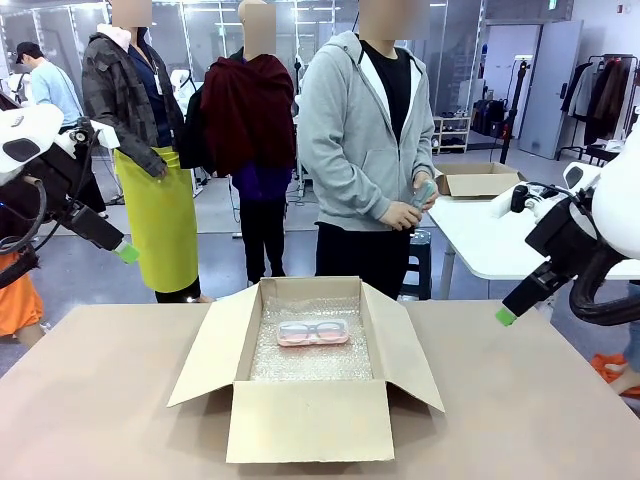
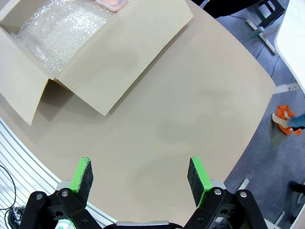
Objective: Pack the glasses set securely to prepare it for shipping.
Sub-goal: Put the Glasses case from the right side of the table into the Package Box.
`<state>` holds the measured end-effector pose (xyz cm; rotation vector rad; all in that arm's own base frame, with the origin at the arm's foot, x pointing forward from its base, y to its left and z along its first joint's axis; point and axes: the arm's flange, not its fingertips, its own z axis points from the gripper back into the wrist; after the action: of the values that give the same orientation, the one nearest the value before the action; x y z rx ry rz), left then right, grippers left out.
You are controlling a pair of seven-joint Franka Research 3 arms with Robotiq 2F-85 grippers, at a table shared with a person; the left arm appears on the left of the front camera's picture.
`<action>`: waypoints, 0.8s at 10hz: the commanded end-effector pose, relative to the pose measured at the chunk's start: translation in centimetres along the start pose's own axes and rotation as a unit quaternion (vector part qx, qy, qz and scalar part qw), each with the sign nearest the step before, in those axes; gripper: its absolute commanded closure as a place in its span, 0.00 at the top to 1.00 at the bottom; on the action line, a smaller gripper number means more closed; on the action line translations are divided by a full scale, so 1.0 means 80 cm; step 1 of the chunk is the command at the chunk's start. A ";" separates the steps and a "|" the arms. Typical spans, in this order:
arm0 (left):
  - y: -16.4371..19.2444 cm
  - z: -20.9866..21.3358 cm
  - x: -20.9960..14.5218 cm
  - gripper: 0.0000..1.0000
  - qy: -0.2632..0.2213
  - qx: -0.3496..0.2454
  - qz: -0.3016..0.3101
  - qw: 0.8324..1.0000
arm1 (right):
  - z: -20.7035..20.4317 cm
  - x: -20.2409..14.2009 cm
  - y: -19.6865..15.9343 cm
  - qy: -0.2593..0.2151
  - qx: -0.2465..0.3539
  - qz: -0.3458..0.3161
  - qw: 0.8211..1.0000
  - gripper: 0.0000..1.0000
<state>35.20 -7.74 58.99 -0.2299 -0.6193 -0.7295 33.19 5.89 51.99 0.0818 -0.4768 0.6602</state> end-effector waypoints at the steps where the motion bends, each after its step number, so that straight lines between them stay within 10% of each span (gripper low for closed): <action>1: 0.001 0.004 0.001 1.00 -0.004 -0.003 -0.004 1.000 | -0.001 0.001 0.001 0.002 -0.001 -0.001 1.000 1.00; 8: 0.001 0.004 0.001 1.00 -0.004 -0.003 -0.004 1.000 | -0.001 0.001 0.001 0.002 -0.001 -0.001 1.000 1.00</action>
<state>35.20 -7.73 58.99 -0.2299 -0.6193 -0.7295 33.19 5.89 51.99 0.0818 -0.4768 0.6602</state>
